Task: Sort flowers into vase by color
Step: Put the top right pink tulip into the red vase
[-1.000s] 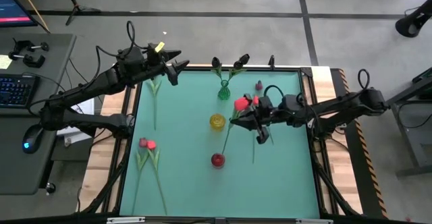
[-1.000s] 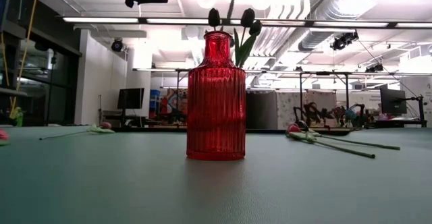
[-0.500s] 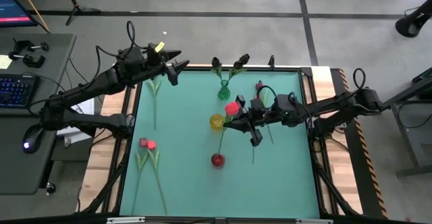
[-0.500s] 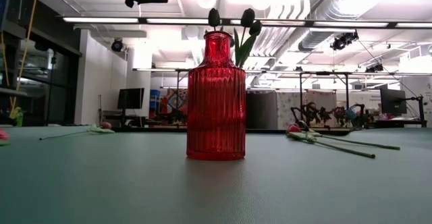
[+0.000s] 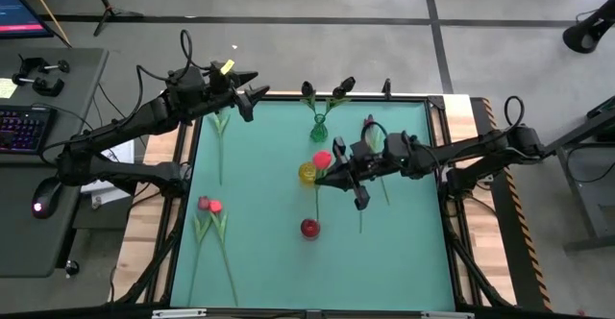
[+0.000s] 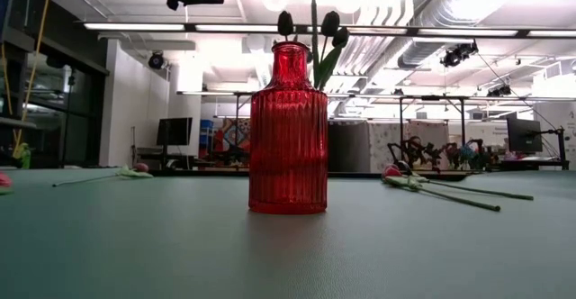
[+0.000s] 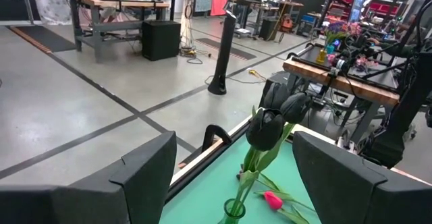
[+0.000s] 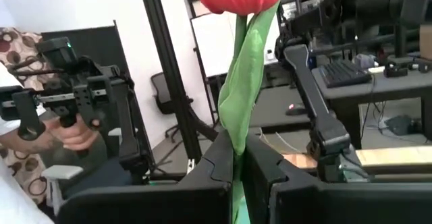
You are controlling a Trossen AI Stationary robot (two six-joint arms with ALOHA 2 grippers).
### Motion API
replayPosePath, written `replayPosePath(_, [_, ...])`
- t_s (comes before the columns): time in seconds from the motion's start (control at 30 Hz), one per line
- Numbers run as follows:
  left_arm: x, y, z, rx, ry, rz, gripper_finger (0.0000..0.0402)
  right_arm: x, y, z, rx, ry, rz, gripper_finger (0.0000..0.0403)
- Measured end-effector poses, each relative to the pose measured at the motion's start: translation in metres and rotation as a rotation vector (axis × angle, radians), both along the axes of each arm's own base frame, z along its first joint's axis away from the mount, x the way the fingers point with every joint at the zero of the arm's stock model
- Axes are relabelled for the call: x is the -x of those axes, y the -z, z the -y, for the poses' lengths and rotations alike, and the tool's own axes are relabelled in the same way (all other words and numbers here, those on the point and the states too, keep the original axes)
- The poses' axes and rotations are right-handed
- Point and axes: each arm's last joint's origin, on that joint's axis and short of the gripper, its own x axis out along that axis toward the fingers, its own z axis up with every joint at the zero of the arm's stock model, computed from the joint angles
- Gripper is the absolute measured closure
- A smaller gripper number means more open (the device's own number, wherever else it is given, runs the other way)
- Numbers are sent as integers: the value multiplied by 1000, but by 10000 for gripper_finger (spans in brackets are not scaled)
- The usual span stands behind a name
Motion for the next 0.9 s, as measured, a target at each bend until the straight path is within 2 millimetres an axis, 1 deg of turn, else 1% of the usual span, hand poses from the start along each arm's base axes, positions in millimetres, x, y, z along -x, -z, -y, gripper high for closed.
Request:
replayPosePath(0.13, [0,0,0,0,0,0,117,1,-7,-1,-8,-5,68,403])
replayPosePath(0.27, [0,0,0,0,0,0,117,2,-8,-2,-3,-6,80,403])
replayPosePath(0.4, [0,0,0,-1,0,0,117,-2,-2,-2,0,-6,46,403])
replayPosePath(0.5, [0,0,0,0,0,0,117,-7,2,-3,12,-4,63,403])
replayPosePath(0.67, [0,0,0,0,0,0,117,-15,14,-5,12,-7,32,403])
replayPosePath(0.9, [0,0,0,0,1,0,117,-12,10,-5,13,-10,40,403])
